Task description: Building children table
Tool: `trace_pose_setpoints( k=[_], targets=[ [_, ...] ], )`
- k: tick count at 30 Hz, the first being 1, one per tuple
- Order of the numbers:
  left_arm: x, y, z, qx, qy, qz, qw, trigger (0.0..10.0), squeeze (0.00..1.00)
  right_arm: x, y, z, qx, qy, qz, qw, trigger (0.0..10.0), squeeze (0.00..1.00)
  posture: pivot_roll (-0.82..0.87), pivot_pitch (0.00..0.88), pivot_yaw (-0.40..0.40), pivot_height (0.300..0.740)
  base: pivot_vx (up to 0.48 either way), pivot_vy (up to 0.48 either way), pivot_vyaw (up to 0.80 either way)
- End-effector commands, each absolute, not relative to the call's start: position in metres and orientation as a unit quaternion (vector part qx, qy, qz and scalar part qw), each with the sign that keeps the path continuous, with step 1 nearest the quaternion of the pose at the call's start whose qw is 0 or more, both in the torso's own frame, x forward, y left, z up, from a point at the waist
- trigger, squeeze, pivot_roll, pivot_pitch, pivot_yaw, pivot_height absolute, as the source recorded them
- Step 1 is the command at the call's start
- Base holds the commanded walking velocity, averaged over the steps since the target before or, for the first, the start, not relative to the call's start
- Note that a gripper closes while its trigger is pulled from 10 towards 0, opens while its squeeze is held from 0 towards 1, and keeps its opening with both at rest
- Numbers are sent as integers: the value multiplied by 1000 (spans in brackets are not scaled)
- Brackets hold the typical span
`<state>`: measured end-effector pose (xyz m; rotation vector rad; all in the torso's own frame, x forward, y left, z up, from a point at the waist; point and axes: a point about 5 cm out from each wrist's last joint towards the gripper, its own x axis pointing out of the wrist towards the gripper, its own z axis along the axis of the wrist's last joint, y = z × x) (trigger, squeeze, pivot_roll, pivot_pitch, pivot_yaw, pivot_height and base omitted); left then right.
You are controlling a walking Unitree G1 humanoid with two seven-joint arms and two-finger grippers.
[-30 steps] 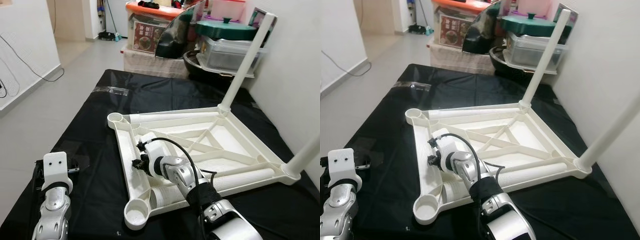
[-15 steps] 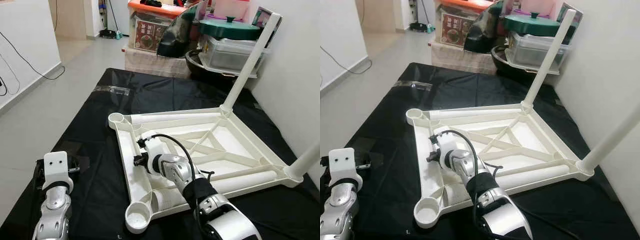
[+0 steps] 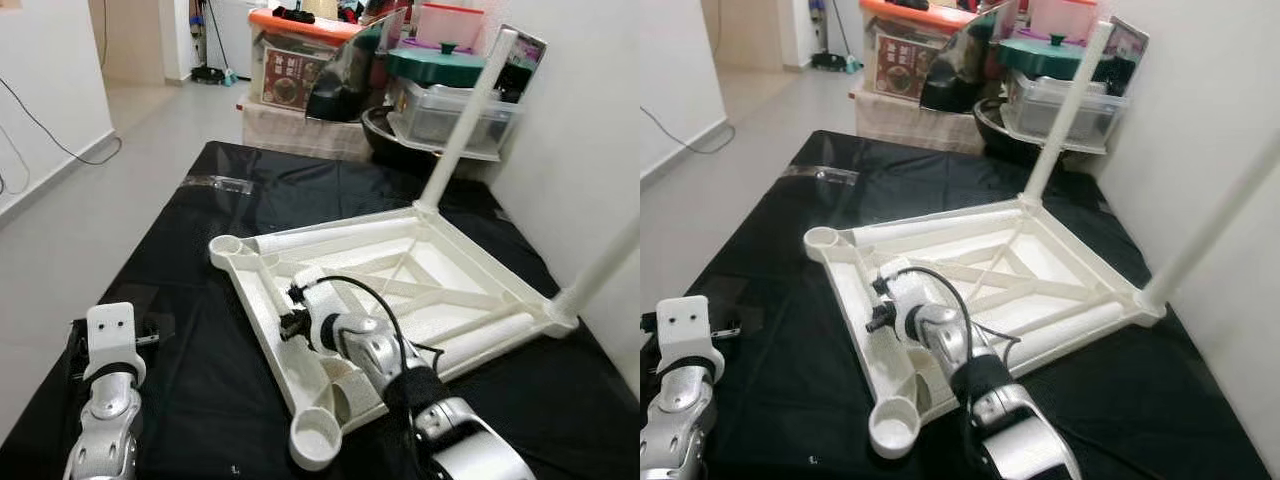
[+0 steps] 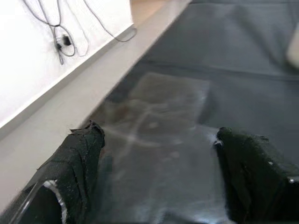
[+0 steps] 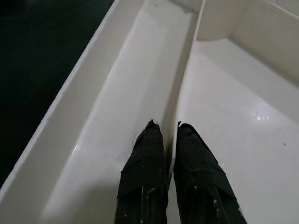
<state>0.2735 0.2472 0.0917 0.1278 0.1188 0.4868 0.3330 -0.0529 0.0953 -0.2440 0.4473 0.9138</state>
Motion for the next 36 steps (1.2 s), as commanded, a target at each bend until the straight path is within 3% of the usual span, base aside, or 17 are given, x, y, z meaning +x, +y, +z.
trace_pose_setpoints(
  k=[1, 8, 12, 16, 18, 19, 22, 23, 27, 30, 36],
  targets=[
    [273, 248, 90, 71, 63, 241, 966, 10000, 0, 317, -49, 99, -173, 181, 561, 789, 0, 0, 123, 0, -168, 740, 0, 0, 0],
    [272, 260, 124, 61, -44, 285, 955, 10000, 0, 315, -104, 101, -234, 170, 596, 749, 0, 0, 115, 0, -164, 740, 0, 0, 0],
    [273, 258, 157, 84, -122, 282, 948, 10000, 0, 317, -126, 94, -256, 190, 585, 745, 0, 0, 123, 0, -163, 740, 0, 0, 0],
    [274, 258, 164, 85, -136, 284, 945, 10000, 0, 311, -131, 94, -260, 186, 607, 727, 0, 0, 128, 0, -162, 740, 0, 0, 0],
    [275, 260, 165, 82, -137, 283, 946, 10000, 0, 299, -136, 95, -259, 175, 648, 694, 0, 0, 128, 0, -159, 740, 0, 0, 0],
    [275, 260, 165, 82, -137, 283, 946, 10000, 0, 299, -136, 95, -259, 175, 648, 694, 0, 0, 128, 0, -159, 740, 0, 0, 0],
    [277, 258, 156, 78, -118, 272, 952, 10000, 0, 277, -154, 93, -277, 177, 719, 613, 0, 0, 120, 0, -150, 740, 0, 0, 0],
    [277, 257, 154, 77, -114, 269, 953, 10000, 0, 273, -158, 93, -281, 181, 729, 597, 0, 0, 120, 0, -150, 740, 0, 0, 0],
    [279, 251, 148, 73, -104, 257, 958, 10000, 0, 269, -173, 92, -311, 199, 742, 560, 0, 0, 113, 0, -146, 740, 0, 0, 0],
    [281, 247, 146, 72, -97, 249, 961, 10000, 0, 269, -179, 96, -321, 197, 746, 549, 0, 0, 110, 0, -146, 740, 0, 0, 0],
    [282, 245, 142, 72, -89, 245, 963, 10000, 0, 274, -179, 99, -335, 183, 739, 555, 0, 0, 109, 0, -146, 740, 0, 0, 0]
  ],
)
